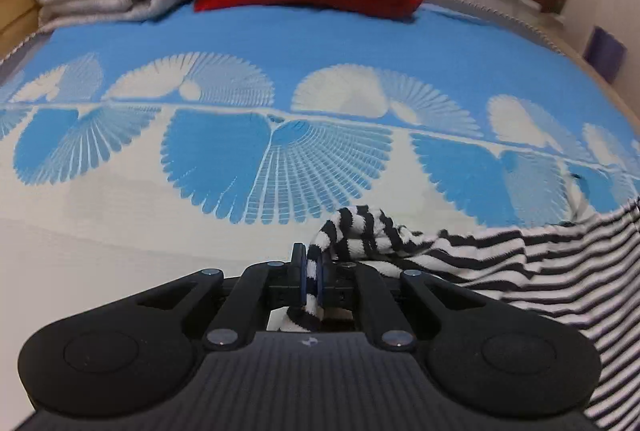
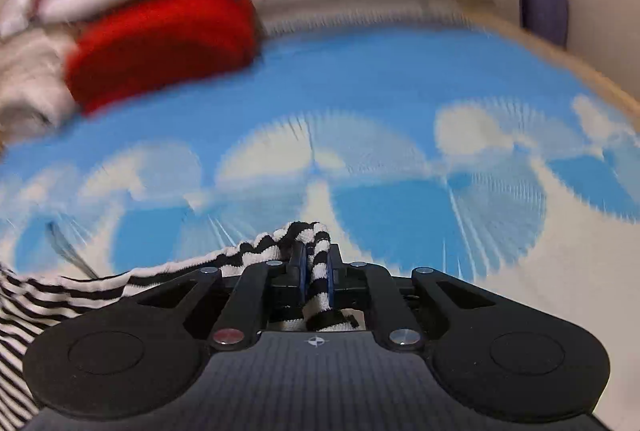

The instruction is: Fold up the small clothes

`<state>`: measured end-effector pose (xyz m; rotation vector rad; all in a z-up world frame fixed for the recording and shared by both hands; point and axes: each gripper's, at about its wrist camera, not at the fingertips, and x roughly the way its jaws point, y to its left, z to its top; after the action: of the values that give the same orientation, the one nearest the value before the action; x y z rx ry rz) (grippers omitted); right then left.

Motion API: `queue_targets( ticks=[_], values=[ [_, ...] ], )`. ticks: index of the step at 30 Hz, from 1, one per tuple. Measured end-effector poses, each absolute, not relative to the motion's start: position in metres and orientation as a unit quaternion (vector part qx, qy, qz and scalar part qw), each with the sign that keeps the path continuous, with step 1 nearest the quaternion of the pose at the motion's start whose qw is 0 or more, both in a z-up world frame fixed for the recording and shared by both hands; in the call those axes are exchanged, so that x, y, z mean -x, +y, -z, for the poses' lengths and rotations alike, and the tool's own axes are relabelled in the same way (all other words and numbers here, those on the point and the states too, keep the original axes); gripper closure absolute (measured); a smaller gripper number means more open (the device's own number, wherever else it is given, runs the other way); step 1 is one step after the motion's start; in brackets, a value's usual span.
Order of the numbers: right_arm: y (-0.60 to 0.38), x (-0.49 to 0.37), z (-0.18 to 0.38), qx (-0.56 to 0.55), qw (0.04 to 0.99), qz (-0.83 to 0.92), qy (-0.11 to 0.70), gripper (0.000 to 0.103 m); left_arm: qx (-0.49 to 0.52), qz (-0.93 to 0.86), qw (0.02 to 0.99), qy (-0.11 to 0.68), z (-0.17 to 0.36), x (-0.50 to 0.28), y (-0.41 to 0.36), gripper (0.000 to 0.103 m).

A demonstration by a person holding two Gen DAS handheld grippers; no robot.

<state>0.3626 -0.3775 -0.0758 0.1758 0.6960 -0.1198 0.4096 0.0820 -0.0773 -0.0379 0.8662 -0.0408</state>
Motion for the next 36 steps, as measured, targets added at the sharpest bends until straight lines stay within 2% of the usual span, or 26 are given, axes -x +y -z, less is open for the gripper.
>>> queue_targets(
  ticks=[4, 6, 7, 9, 10, 11, 13, 15, 16, 21, 24, 27, 29, 33, 35, 36],
  values=[
    [-0.367, -0.367, 0.058, -0.095, 0.958, 0.056, 0.265, 0.094, 0.079, -0.008, 0.930, 0.359, 0.060, -0.412, 0.099, 0.099],
    [-0.362, -0.371, 0.059, -0.080, 0.961, 0.063, 0.258, 0.094, 0.084, -0.022, 0.915, 0.393, 0.074, -0.422, 0.102, 0.099],
    [-0.361, -0.377, 0.068, -0.077, 0.954, 0.067, 0.281, 0.093, 0.076, -0.022, 0.898, 0.432, 0.088, -0.428, 0.101, 0.099],
    [-0.361, -0.398, 0.101, -0.070, 0.917, 0.067, 0.387, 0.091, 0.055, -0.026, 0.858, 0.510, 0.114, -0.439, 0.099, 0.098],
    [-0.361, -0.404, 0.122, -0.061, 0.889, 0.079, 0.447, 0.088, 0.050, -0.031, 0.844, 0.534, 0.122, -0.440, 0.099, 0.092],
    [-0.363, -0.403, 0.127, -0.063, 0.884, 0.087, 0.455, 0.079, 0.047, -0.033, 0.835, 0.548, 0.124, -0.440, 0.101, 0.088],
    [-0.364, -0.398, 0.115, -0.058, 0.893, 0.087, 0.438, 0.074, 0.051, -0.032, 0.837, 0.544, 0.114, -0.436, 0.108, 0.063],
    [-0.367, -0.386, 0.101, -0.062, 0.902, 0.081, 0.419, 0.066, 0.063, -0.021, 0.843, 0.533, 0.100, -0.429, 0.117, 0.049],
    [-0.371, -0.378, 0.094, -0.071, 0.905, 0.080, 0.412, 0.061, 0.069, -0.014, 0.843, 0.533, 0.094, -0.423, 0.122, 0.049],
    [-0.403, -0.329, 0.064, -0.129, 0.904, 0.079, 0.400, 0.060, 0.100, 0.017, 0.843, 0.529, 0.066, -0.385, 0.137, 0.049],
    [-0.423, -0.295, 0.057, -0.168, 0.890, 0.078, 0.416, 0.059, 0.136, 0.015, 0.818, 0.558, 0.056, -0.358, 0.146, 0.051],
    [-0.424, -0.257, 0.052, -0.180, 0.879, 0.052, 0.438, 0.057, 0.121, 0.034, 0.822, 0.555, 0.036, -0.326, 0.146, 0.051],
    [-0.417, -0.235, 0.051, -0.161, 0.880, 0.026, 0.446, 0.052, 0.109, 0.047, 0.828, 0.548, 0.032, -0.305, 0.144, 0.051],
    [-0.415, -0.211, 0.074, -0.163, 0.854, 0.022, 0.495, 0.052, 0.148, 0.048, 0.815, 0.559, 0.067, -0.276, 0.148, 0.051],
    [-0.424, -0.209, 0.078, -0.181, 0.850, 0.035, 0.493, 0.051, 0.191, 0.020, 0.771, 0.608, 0.092, -0.275, 0.155, 0.060],
    [-0.428, -0.208, 0.080, -0.186, 0.848, 0.044, 0.494, 0.051, 0.202, 0.016, 0.771, 0.604, 0.094, -0.276, 0.158, 0.062]
  ],
)
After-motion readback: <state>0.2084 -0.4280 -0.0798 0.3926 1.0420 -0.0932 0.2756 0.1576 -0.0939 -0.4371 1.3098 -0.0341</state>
